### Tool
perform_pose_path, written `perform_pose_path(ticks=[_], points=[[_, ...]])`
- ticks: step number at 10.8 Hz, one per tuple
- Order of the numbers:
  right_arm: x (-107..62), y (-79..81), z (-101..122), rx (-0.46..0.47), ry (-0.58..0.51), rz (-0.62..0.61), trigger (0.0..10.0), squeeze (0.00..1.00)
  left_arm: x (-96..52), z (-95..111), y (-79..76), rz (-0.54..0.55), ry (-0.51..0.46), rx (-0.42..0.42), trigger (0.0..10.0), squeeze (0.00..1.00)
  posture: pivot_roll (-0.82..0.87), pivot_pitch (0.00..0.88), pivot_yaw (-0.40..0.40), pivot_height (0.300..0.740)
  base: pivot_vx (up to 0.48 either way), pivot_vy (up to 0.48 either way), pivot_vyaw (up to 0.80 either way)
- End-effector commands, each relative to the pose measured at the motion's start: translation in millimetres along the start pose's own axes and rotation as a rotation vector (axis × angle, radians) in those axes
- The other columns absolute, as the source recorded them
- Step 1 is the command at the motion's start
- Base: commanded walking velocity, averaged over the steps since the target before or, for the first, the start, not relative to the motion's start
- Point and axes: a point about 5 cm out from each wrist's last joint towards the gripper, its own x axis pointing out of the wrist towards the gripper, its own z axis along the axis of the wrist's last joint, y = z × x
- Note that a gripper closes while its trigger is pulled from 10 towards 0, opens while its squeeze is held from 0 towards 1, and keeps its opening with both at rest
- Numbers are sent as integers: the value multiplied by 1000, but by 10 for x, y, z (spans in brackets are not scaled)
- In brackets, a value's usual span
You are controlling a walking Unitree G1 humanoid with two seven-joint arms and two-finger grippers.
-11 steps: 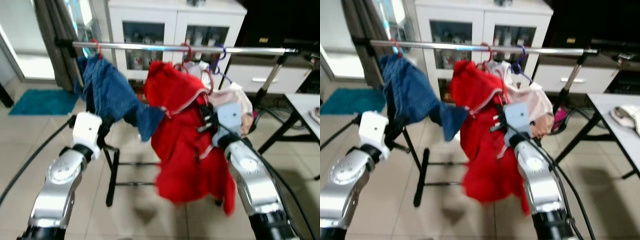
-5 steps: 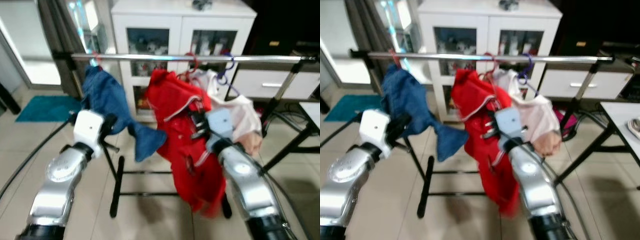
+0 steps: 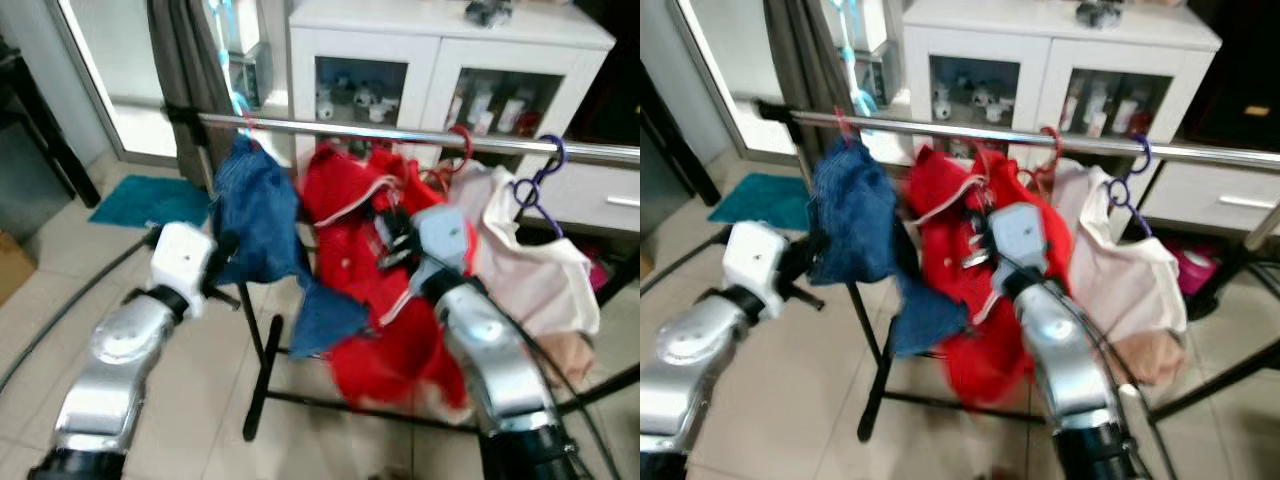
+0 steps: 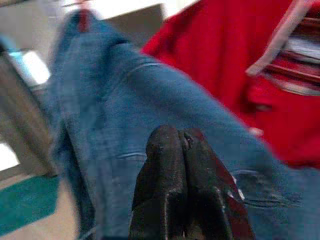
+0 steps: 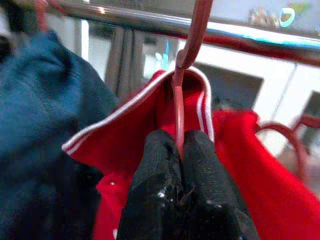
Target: Hang hanger
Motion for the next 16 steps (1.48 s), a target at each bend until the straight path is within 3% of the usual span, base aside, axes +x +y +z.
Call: perform_pose_path(ticks=[1,4,6,8,12,13,16], points=[[61,2,224,16,-80,-9,10000,0,-43,49,45,-28,-7,29,10000,0,23,0,9,740,0,0,0],[198,4,235,66,-42,-11,10000,0,-115,101,-46,-184,-24,25,10000,0,36,0,-3,740,0,0,0],[423,14,240,115,28,0,10000,0,-155,144,-105,-284,-32,18,10000,0,36,0,3,740,0,0,0],[645,98,202,53,155,76,10000,0,-153,141,-100,-308,-24,27,10000,0,41,0,1,740,0,0,0],[790,143,34,81,312,54,10000,0,-210,121,-112,-315,-15,17,10000,0,55,0,-17,740,0,0,0],[807,137,23,93,320,46,10000,0,-207,110,-118,-316,-11,16,10000,0,55,0,-17,740,0,0,0],[834,108,280,159,104,57,10000,0,-214,129,-103,-315,-18,20,10000,0,59,0,-17,740,0,0,0]])
